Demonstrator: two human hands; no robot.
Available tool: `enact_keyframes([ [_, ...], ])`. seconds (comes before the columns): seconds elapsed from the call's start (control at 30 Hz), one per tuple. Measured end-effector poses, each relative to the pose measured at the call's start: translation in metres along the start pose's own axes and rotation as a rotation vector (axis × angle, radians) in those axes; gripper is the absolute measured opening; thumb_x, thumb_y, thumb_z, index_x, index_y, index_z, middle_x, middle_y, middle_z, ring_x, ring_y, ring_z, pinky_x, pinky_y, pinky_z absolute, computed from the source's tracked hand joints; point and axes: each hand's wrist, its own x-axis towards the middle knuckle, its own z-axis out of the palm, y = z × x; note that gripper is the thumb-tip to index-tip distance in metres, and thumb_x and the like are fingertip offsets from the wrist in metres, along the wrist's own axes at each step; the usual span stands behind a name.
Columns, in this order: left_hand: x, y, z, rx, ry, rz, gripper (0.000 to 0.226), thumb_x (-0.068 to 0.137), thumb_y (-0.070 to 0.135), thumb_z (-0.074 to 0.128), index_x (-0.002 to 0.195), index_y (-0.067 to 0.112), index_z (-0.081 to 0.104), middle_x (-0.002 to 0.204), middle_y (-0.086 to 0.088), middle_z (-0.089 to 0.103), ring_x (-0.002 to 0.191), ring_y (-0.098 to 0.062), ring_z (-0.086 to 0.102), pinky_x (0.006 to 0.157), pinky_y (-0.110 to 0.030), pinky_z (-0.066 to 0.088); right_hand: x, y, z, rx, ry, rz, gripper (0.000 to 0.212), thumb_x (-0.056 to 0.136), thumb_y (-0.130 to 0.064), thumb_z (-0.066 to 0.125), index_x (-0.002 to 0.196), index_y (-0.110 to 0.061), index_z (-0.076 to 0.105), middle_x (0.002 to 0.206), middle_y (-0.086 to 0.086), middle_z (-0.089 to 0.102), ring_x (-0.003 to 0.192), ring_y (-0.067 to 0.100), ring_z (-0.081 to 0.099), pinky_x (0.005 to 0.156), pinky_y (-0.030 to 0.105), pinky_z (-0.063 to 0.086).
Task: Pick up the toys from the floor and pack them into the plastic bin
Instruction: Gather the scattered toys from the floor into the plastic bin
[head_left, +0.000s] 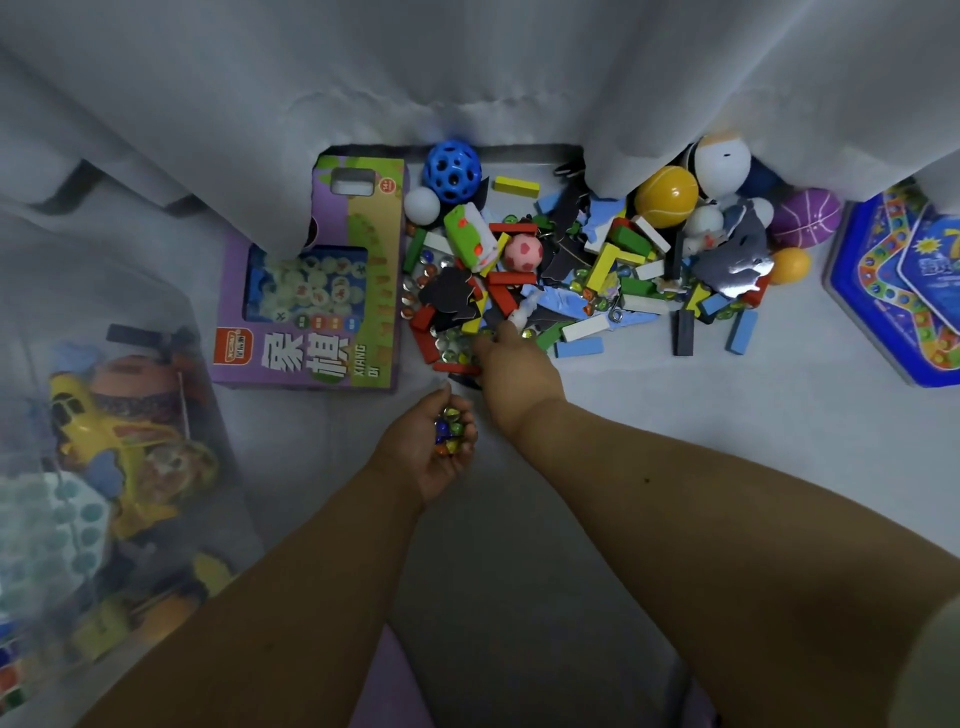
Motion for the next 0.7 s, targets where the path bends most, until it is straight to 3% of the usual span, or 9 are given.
enact_keyframes([
  [0.2, 0.003, 0.0, 0.0, -0.013, -0.013, -0.008, 0.037, 0.097, 0.037, 0.047, 0.071, 0.012, 0.057, 0.053, 0.001, 0.057, 0.041, -0.007, 0.055, 0.036, -0.013, 0.043, 0.004, 0.008, 0.001, 0.024, -0.111, -0.045, 0.053, 0.09, 0.0, 0.043, 0.14, -0.014, 0.036, 0.132, 0.022, 0.04, 0.109, 0.04, 0.054, 0.087, 0.04, 0.047],
  [0.3, 0.004, -0.001, 0.002, -0.016, -0.007, 0.004, 0.035, 0.097, 0.033, 0.047, 0.073, 0.011, 0.057, 0.053, 0.0, 0.058, 0.043, -0.007, 0.056, 0.038, -0.014, 0.045, 0.003, 0.012, 0.002, 0.053, -0.121, -0.032, 0.048, 0.09, -0.001, 0.044, 0.137, -0.011, 0.039, 0.13, 0.024, 0.043, 0.106, 0.04, 0.055, 0.087, 0.039, 0.047],
  [0.43, 0.005, -0.001, 0.009, -0.056, 0.025, 0.027, 0.033, 0.096, 0.03, 0.049, 0.072, 0.009, 0.057, 0.051, -0.001, 0.059, 0.043, -0.007, 0.058, 0.042, -0.014, 0.048, 0.001, 0.015, 0.001, 0.187, -0.074, 0.047, 0.036, 0.091, -0.001, 0.042, 0.127, -0.006, 0.047, 0.14, 0.025, 0.035, 0.107, 0.04, 0.055, 0.084, 0.036, 0.044],
  [0.57, 0.008, 0.0, 0.013, -0.131, 0.046, 0.047, 0.034, 0.097, 0.029, 0.049, 0.071, 0.008, 0.057, 0.051, -0.003, 0.06, 0.043, -0.008, 0.058, 0.043, -0.015, 0.05, -0.006, 0.024, 0.002, 0.402, 0.111, 0.044, 0.022, 0.081, -0.002, 0.054, 0.103, -0.003, 0.058, 0.105, 0.023, 0.053, 0.091, 0.036, 0.054, 0.065, 0.027, 0.032],
  [0.7, 0.008, 0.001, 0.018, -0.182, 0.034, 0.06, 0.029, 0.097, 0.027, 0.047, 0.078, 0.008, 0.059, 0.058, -0.004, 0.064, 0.048, -0.01, 0.061, 0.047, -0.016, 0.051, -0.021, 0.025, -0.006, 0.495, 0.186, -0.168, 0.018, 0.077, -0.002, 0.06, 0.094, -0.004, 0.062, 0.089, 0.015, 0.057, 0.079, 0.024, 0.05, 0.063, 0.026, 0.033],
])
